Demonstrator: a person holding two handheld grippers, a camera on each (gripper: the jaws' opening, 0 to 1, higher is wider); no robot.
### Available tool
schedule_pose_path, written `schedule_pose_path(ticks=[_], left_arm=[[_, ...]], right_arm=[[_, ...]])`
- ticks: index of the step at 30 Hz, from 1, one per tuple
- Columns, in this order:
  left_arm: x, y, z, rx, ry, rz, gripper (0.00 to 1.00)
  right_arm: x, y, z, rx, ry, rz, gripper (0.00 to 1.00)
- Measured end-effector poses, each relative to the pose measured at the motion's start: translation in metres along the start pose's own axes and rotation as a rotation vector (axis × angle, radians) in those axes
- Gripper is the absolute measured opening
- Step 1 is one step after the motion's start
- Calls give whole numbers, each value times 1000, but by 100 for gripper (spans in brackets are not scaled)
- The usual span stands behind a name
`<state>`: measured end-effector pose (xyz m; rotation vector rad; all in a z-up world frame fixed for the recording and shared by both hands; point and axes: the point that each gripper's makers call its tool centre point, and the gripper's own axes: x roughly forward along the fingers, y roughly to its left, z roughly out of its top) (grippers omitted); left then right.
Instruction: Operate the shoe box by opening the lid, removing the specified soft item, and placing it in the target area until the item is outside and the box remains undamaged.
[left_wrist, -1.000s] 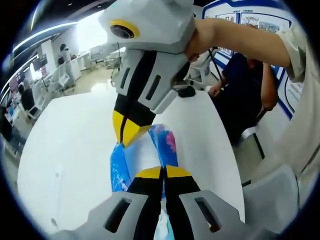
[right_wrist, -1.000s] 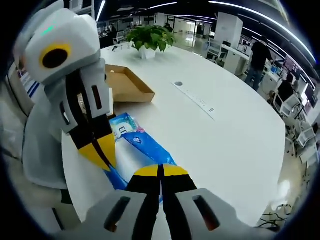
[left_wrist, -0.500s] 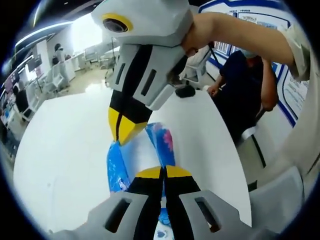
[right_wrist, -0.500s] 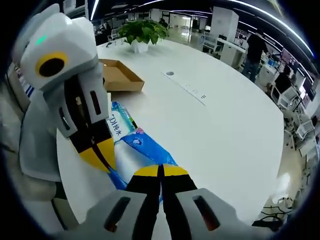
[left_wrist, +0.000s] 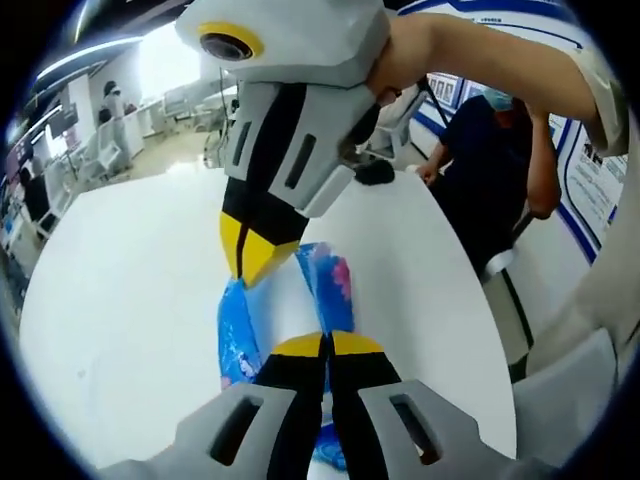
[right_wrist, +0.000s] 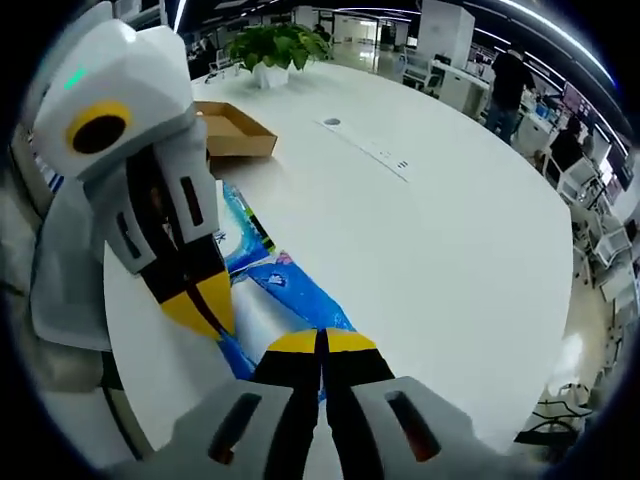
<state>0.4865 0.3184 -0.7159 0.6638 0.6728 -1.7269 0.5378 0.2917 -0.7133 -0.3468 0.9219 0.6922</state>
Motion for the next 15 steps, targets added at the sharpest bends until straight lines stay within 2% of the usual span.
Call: schedule_pose_path(ticks=[10,15], left_arm=[[17,-2,-17,-19,26,-18,0],[19,-4,-22,-29,31,-23,0]], right_arm=[[18,3,-13,6,24,19,0],[24,4,-16,9,26,22,0]])
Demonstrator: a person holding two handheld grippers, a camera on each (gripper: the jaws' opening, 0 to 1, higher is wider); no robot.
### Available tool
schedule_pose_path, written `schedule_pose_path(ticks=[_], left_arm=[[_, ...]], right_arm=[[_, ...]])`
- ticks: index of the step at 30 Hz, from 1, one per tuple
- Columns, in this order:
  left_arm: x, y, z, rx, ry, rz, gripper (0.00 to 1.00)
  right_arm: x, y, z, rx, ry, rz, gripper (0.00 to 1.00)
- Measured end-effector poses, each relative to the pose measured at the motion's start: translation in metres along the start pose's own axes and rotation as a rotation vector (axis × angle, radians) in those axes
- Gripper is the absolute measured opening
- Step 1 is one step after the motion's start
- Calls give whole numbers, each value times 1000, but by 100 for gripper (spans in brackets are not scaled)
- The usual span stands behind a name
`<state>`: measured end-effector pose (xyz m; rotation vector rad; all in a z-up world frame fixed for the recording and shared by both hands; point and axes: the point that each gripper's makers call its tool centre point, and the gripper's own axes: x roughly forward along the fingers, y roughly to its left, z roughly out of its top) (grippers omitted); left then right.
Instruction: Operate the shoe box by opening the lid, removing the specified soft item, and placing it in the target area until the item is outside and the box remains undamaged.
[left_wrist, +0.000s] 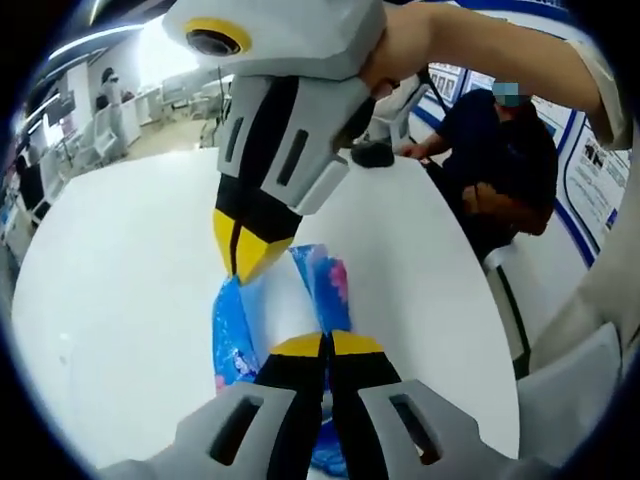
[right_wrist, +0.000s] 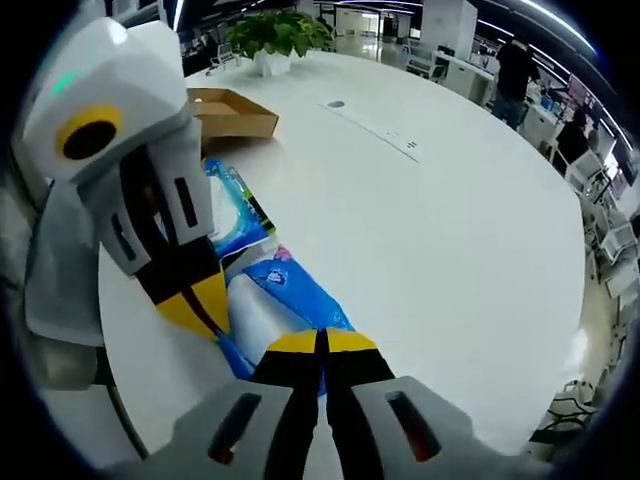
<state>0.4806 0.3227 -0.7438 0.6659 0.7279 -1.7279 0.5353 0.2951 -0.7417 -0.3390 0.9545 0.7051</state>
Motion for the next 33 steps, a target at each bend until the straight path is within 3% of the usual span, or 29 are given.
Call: schedule_pose_path(ticks=[33], left_arm=[[4,-5,-4,21,12,3,0]], right_arm=[[5,3,-1,-24,5,-10,0]])
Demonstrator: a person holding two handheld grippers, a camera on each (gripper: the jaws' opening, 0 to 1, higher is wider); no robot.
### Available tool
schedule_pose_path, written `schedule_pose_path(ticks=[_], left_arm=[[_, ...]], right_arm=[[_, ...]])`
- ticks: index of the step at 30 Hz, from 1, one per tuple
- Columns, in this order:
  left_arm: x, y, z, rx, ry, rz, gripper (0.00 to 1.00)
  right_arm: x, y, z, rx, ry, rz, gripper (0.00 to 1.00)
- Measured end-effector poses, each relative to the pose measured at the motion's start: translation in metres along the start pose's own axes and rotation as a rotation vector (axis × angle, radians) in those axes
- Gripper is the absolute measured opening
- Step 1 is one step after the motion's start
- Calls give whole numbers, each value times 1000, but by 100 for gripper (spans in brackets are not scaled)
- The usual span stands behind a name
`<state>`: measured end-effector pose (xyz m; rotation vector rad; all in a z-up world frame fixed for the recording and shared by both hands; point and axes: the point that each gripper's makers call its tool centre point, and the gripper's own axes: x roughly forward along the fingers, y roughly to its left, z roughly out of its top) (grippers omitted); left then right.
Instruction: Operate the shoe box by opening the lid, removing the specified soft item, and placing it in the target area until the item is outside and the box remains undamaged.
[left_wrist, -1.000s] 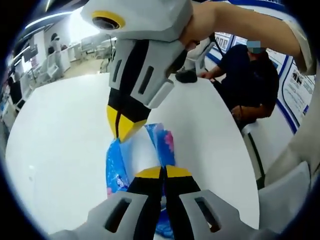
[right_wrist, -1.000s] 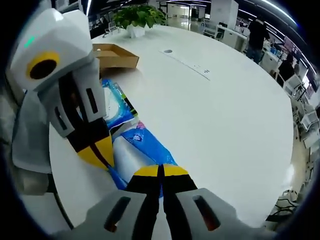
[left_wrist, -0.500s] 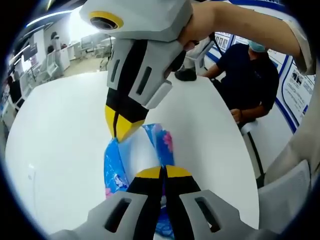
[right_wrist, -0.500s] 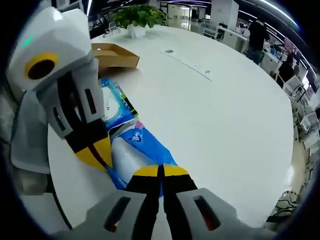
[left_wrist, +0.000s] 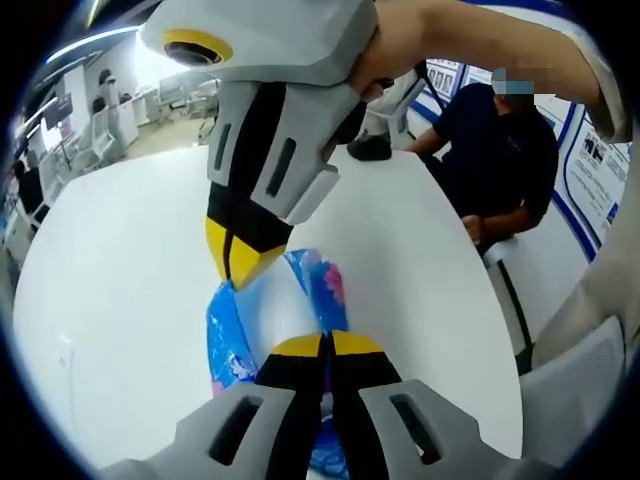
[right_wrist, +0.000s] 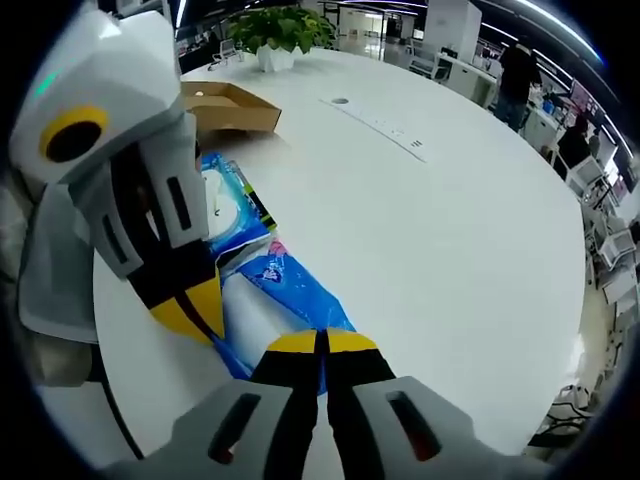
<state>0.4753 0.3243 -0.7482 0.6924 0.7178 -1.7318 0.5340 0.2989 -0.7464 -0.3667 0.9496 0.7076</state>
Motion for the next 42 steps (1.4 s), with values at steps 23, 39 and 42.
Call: schedule_pose_path(ticks=[23,39,42], left_arm=[[2,-4,3,20,2,-6,0],[-1,-2,3,41,7,12,0],[-3,-2,5,45,3,20,1]], right_arm=[[-3,-1,-5,4,11,-8,0],[-4,-1,-6,-2,21,-15,2],[-7,-2,-5,-2,17,-21,3]])
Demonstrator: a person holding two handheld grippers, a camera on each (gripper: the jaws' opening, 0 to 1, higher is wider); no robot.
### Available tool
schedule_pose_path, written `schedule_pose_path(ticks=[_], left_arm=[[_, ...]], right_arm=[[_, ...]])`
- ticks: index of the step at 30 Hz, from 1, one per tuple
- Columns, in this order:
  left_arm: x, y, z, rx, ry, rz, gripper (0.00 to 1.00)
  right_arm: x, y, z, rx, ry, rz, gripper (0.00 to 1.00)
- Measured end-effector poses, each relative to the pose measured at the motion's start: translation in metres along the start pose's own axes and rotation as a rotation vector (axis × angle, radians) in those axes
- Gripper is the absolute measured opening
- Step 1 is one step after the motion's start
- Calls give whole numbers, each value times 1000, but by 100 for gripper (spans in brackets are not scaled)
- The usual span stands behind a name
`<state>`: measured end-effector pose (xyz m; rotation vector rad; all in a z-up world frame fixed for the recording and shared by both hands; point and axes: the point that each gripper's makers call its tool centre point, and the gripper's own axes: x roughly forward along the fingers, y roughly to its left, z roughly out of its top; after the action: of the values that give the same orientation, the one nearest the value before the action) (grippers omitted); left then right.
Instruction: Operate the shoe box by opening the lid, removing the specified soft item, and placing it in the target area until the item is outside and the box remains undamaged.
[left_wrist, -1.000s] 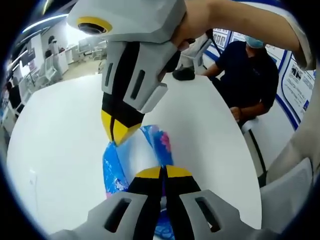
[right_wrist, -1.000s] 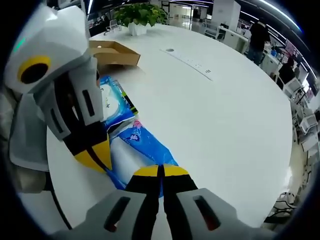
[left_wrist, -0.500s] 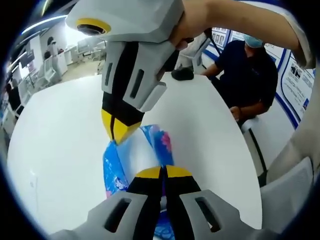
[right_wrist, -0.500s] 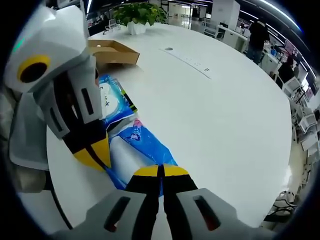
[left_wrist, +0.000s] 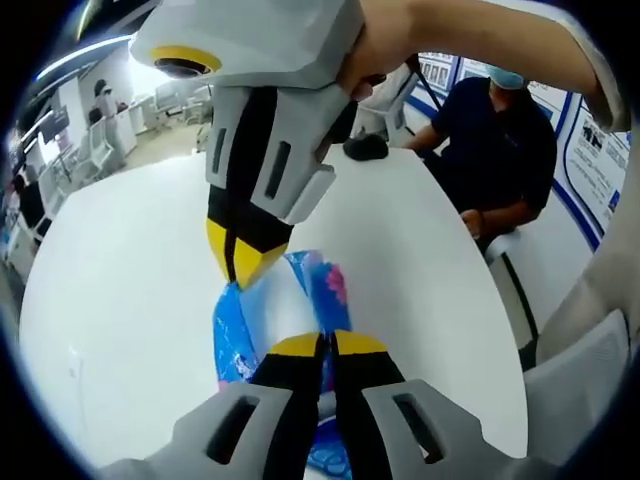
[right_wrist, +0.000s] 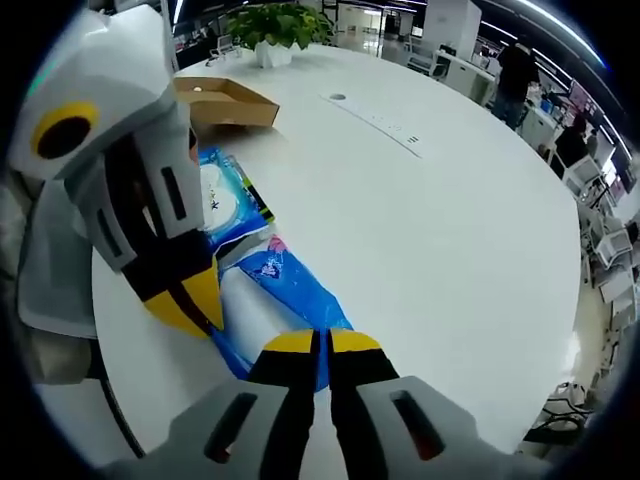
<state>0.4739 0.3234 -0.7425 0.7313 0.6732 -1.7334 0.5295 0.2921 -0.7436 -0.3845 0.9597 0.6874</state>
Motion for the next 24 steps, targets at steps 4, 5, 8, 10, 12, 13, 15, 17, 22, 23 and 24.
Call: schedule_pose_path(ticks=[4,5,8,10,12,13,15,17,22,23,24], left_arm=[[-4,2,2,9,-5,14,2],[-5,2,3,9,-6,17,2],[-11,3,4,14,-9,28,4],[-14,4,5,16,-10,36,4],[-19,4,5,17,-11,40,4],[-21,3,5,19,-10,43,5],[-26,3,4,21,-9,49,6],[-33,4,4,18,-9,59,7],[-51,5,5,-6,-28,76,11],[-54,5,6,-13,-32,79,12],[-59,4,6,-18,-37,81,13]], right_arm=[[-3,1,2,-2,-4,-5,4],[-4,1,2,-2,-4,-6,5],[-9,2,5,-7,-7,-15,6],[-12,3,8,-10,-10,-19,7],[-15,4,11,-12,-16,-24,7],[-16,5,12,-14,-18,-25,8],[-19,7,14,-19,-19,-28,9],[-22,8,16,-22,-19,-32,10],[-30,15,22,-31,-25,-34,13],[-31,16,23,-33,-25,-32,14],[-33,19,25,-38,-25,-29,16]])
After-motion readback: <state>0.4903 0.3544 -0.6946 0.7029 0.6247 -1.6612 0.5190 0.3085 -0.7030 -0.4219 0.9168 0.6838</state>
